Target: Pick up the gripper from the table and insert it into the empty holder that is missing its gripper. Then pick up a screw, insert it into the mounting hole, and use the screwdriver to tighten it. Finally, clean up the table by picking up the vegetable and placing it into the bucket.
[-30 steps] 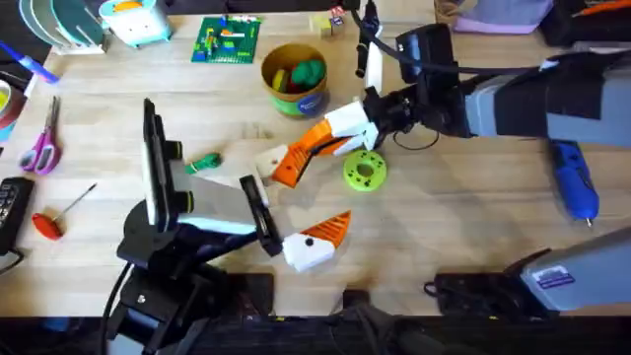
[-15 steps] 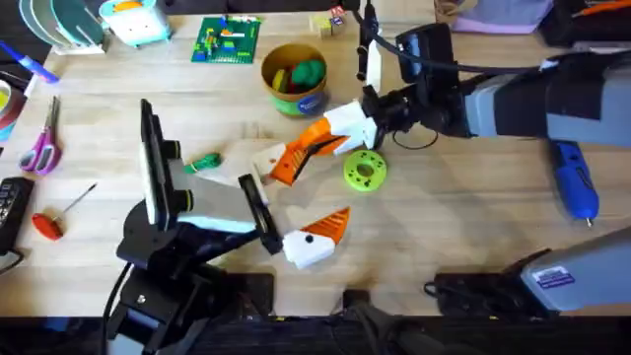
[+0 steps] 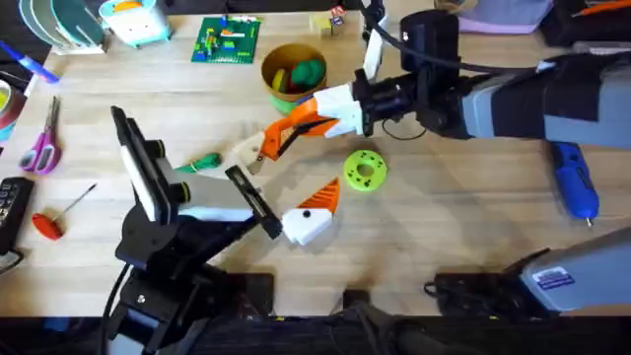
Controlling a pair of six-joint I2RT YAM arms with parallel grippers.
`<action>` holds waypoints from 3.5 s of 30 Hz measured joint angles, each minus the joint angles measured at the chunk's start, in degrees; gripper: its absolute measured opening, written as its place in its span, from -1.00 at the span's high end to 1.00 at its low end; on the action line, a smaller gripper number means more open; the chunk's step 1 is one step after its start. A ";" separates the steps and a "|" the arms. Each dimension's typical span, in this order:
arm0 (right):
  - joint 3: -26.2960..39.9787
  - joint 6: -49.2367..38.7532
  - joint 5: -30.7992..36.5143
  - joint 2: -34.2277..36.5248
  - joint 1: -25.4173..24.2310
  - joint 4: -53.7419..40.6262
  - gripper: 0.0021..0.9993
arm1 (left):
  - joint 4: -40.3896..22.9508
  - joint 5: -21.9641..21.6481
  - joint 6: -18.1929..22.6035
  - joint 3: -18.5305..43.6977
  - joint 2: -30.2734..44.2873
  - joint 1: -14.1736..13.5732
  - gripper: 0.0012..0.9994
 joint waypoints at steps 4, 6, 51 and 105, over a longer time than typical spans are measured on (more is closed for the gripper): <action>0.00 1.79 2.82 0.00 2.08 0.68 0.99 | -0.02 -1.77 -0.25 0.00 0.00 0.02 -0.99; 0.07 2.68 4.17 -0.01 3.42 1.05 0.99 | -0.02 -2.56 -0.44 0.00 0.00 0.02 -0.99; 0.37 11.24 23.03 -0.07 10.61 6.09 0.99 | 0.04 -12.96 -2.43 -0.04 0.22 0.55 -0.99; 0.57 9.80 36.42 -0.08 17.86 9.17 0.99 | 0.07 -18.26 -3.23 -0.11 0.20 1.53 -0.98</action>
